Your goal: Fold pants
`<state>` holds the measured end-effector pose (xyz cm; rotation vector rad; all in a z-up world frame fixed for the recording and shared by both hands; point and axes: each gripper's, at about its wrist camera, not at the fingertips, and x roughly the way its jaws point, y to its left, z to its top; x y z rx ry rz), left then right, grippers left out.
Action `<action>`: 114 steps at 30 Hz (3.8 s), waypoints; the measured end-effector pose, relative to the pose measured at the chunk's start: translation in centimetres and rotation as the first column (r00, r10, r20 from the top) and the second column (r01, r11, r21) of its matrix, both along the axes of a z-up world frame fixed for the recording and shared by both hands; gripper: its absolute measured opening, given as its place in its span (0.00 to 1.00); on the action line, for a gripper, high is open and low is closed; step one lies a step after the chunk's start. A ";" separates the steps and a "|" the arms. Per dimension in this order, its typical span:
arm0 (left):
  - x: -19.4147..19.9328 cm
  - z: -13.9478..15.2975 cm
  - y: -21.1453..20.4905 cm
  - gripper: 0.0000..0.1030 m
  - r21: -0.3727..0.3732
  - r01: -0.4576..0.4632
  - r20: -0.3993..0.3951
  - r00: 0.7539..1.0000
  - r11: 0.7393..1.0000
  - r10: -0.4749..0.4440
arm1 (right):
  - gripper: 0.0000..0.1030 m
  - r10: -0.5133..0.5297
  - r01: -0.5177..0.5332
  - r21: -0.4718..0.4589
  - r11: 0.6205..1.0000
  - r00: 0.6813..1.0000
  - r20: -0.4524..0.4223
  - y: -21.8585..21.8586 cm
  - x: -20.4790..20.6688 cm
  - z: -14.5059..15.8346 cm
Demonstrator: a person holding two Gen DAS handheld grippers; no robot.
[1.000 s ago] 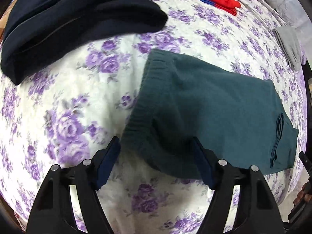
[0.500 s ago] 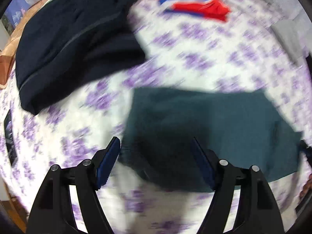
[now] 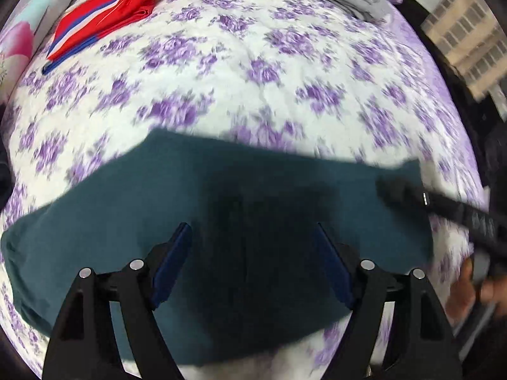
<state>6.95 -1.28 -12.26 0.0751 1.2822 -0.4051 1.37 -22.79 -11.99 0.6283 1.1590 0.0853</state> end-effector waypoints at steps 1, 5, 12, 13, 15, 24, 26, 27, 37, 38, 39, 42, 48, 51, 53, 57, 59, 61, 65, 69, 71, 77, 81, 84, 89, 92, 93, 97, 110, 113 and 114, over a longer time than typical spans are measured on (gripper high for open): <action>0.8 -0.5 -0.4 0.74 0.001 -0.026 -0.010 1.000 1.000 0.026 | 0.37 0.011 -0.011 0.007 1.000 1.000 -0.004 0.0 0.2 -0.2; 2.2 -2.4 -1.4 0.82 0.081 -0.015 -0.007 1.000 0.997 0.016 | 0.30 0.084 -0.084 -0.018 0.996 0.996 -0.003 -0.9 0.8 -0.8; 1.8 -0.6 1.6 0.84 0.101 -0.099 0.046 0.994 0.990 0.094 | 0.50 -0.083 0.089 -0.084 0.992 0.994 0.070 -6.7 -3.4 2.4; 1.5 -0.2 2.2 0.84 0.077 -0.104 0.049 0.994 0.992 0.100 | 0.50 -0.057 0.063 -0.069 0.996 0.995 0.087 -6.0 -4.0 2.9; 0.4 0.3 3.7 0.84 0.030 -0.119 0.042 0.992 0.992 0.118 | 0.50 0.037 -0.038 0.006 0.999 0.993 0.114 -3.8 -5.8 3.3; -2.7 -2.1 7.0 0.92 0.114 -0.113 0.010 0.994 0.987 0.113 | 0.58 0.023 -0.032 -0.127 0.991 0.997 -0.069 -4.5 -9.1 0.2; -2.9 -1.2 8.9 0.92 0.091 -0.148 0.032 0.989 0.985 0.146 | 0.63 -0.035 0.016 -0.253 0.967 0.997 -0.069 -5.6 -9.3 1.1; -3.2 -0.7 10.2 0.92 0.069 -0.174 0.041 0.984 0.982 0.172 | 0.63 -0.057 0.041 -0.237 0.971 0.996 -0.065 -6.2 -9.6 1.3; -7.7 1.0 23.5 0.91 -0.031 -0.395 0.004 0.919 0.918 0.395 | 0.73 -0.083 0.081 -0.168 0.982 0.997 -0.004 -1.2 -7.8 1.7; -8.1 0.7 24.4 0.91 -0.052 -0.407 -0.018 0.914 0.912 0.406 | 0.73 -0.079 0.078 -0.158 0.984 0.997 0.001 -0.4 -7.6 1.8; -8.4 0.3 25.1 0.89 -0.061 -0.426 -0.035 0.905 0.903 0.424 | 0.73 -0.070 0.070 -0.144 0.987 0.998 0.008 0.6 -7.3 2.0; -8.1 -0.2 25.2 0.76 -0.087 -0.428 -0.087 0.903 0.900 0.421 | 0.73 -0.032 0.035 -0.144 0.989 0.999 0.026 2.3 -6.5 2.9; -7.5 -0.5 24.6 0.76 -0.209 -0.400 -0.132 0.916 0.892 0.379 | 0.73 0.022 -0.013 -0.136 0.991 0.997 0.067 5.0 -5.4 4.5; -6.6 -3.1 26.0 0.75 -0.262 -0.490 -0.275 0.864 0.832 0.422 | 0.73 0.023 -0.013 -0.119 0.993 0.997 0.080 5.2 -5.6 4.8; -6.1 -4.4 27.2 0.69 -0.285 -0.549 -0.350 0.823 0.786 0.448 | 0.73 0.021 -0.011 -0.106 0.994 0.996 0.089 5.1 -6.1 4.9; -4.4 -5.1 28.3 0.68 -0.331 -0.583 -0.419 0.795 0.742 0.438 | 0.74 -0.001 0.008 -0.067 0.998 0.996 0.095 4.5 -7.2 4.4; -3.7 -5.4 28.7 0.68 -0.327 -0.637 -0.459 0.753 0.698 0.472 | 0.74 -0.020 0.024 -0.050 0.998 0.996 0.084 4.1 -7.6 3.9; -3.4 -5.5 29.2 0.56 -0.326 -0.684 -0.482 0.714 0.652 0.509 | 0.74 -0.036 0.039 -0.032 0.999 0.996 0.079 3.8 -8.0 3.5; -3.9 -4.4 29.5 0.06 -0.319 -0.675 -0.432 0.728 0.665 0.532 | 0.74 -0.037 0.039 -0.020 0.999 0.995 0.096 3.5 -8.4 3.7; -4.1 2.8 25.4 0.06 -0.314 -0.487 -0.186 0.873 0.815 0.450 | 0.74 -0.049 0.051 -0.008 0.999 0.992 0.115 2.9 -8.3 4.0; -4.2 6.1 21.7 0.06 -0.333 -0.360 -0.094 0.932 0.872 0.349 | 0.74 -0.065 0.064 0.007 0.998 0.990 0.128 2.4 -8.0 4.1; -7.2 9.2 9.0 0.14 -0.373 0.064 0.004 0.998 0.926 -0.067 | 0.74 -0.082 0.077 0.045 0.996 0.990 0.118 1.9 -8.1 3.6; -7.6 2.4 3.2 0.66 -0.345 0.120 -0.168 0.968 0.931 -0.187 | 0.74 -0.092 0.088 0.059 0.994 0.994 0.066 1.6 -8.6 2.7; -7.3 -0.3 3.8 0.65 -0.321 0.016 -0.287 0.951 0.947 -0.114 | 0.76 -0.079 0.076 0.054 0.996 0.995 0.062 1.5 -8.9 2.8; -6.9 1.6 7.9 0.68 -0.328 -0.047 -0.216 0.976 0.943 -0.027 | 0.81 -0.042 0.038 0.058 0.998 0.997 0.058 2.5 -8.0 2.6; -5.5 1.7 10.0 0.72 -0.259 -0.130 -0.165 0.982 0.957 0.089 | 0.83 -0.002 0.000 0.046 0.999 0.998 0.056 3.9 -6.4 2.6; -5.4 1.6 10.8 0.72 -0.244 -0.158 -0.158 0.980 0.957 0.122 | 0.85 0.015 -0.017 0.041 0.999 0.998 0.054 4.5 -5.4 2.5; -5.2 -0.2 12.8 0.72 -0.167 -0.245 -0.184 0.959 0.955 0.214 | 0.86 0.114 -0.113 -0.007 0.994 0.992 0.049 7.5 -2.0 1.8; -5.3 0.0 13.6 0.79 -0.057 -0.244 -0.110 0.965 0.968 0.237 | 0.19 0.185 -0.174 -0.072 0.982 0.964 0.190 7.4 -2.9 10.5; -4.8 0.7 12.5 0.82 -0.056 -0.223 -0.075 0.973 0.973 0.218 | 0.19 0.098 -0.083 -0.099 0.992 0.982 0.161 2.3 -5.2 10.5; -4.6 0.5 11.9 0.82 -0.047 -0.211 -0.075 0.975 0.976 0.208 | 0.20 0.065 -0.052 -0.104 0.993 0.990 0.126 0.7 -5.8 9.3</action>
